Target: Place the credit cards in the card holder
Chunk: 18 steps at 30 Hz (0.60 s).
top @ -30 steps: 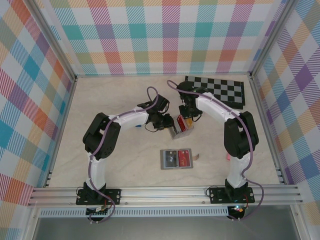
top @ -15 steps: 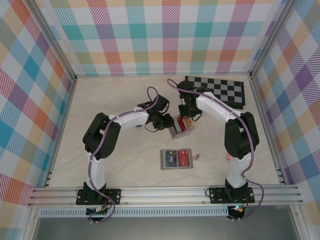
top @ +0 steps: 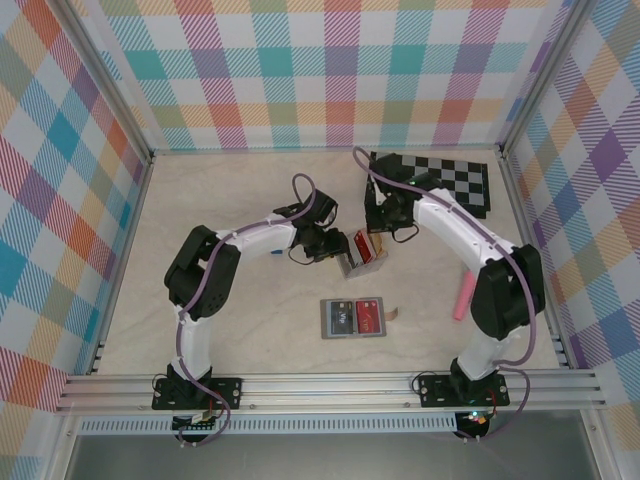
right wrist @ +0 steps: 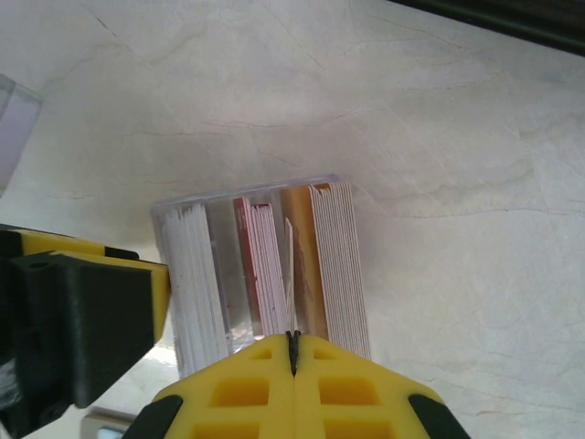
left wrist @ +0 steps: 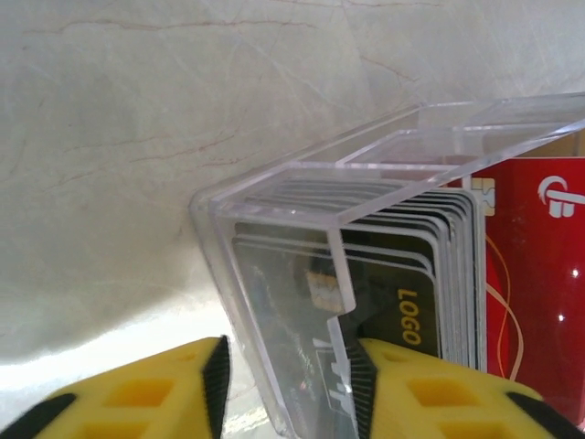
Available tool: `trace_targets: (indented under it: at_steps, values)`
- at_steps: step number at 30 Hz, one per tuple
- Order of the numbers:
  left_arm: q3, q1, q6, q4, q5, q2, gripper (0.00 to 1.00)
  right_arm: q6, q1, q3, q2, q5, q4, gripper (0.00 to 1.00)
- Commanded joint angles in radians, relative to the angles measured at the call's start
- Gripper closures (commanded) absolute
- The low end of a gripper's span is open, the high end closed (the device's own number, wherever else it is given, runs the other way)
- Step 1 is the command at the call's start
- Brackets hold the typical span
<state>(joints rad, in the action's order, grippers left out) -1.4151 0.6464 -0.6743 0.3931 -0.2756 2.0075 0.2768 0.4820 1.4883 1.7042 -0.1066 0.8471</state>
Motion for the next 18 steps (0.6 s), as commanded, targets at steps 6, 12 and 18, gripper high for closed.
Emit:
trace_targets:
  at_steps: [6, 12, 18]
  values:
    - [0.087, -0.014, -0.039, -0.048, -0.034, -0.247, 0.39, 0.201, -0.034, -0.172, -0.245, 0.168, -0.148, 1.00]
    - [0.274, -0.019, -0.187, -0.360, -0.231, -0.423, 0.30, 0.379, -0.051, -0.357, -0.430, 0.319, -0.318, 1.00]
    - [0.373, -0.019, -0.328, -0.626, -0.389, -0.448, 0.30, 0.513, -0.054, -0.480, -0.526, 0.450, -0.452, 1.00]
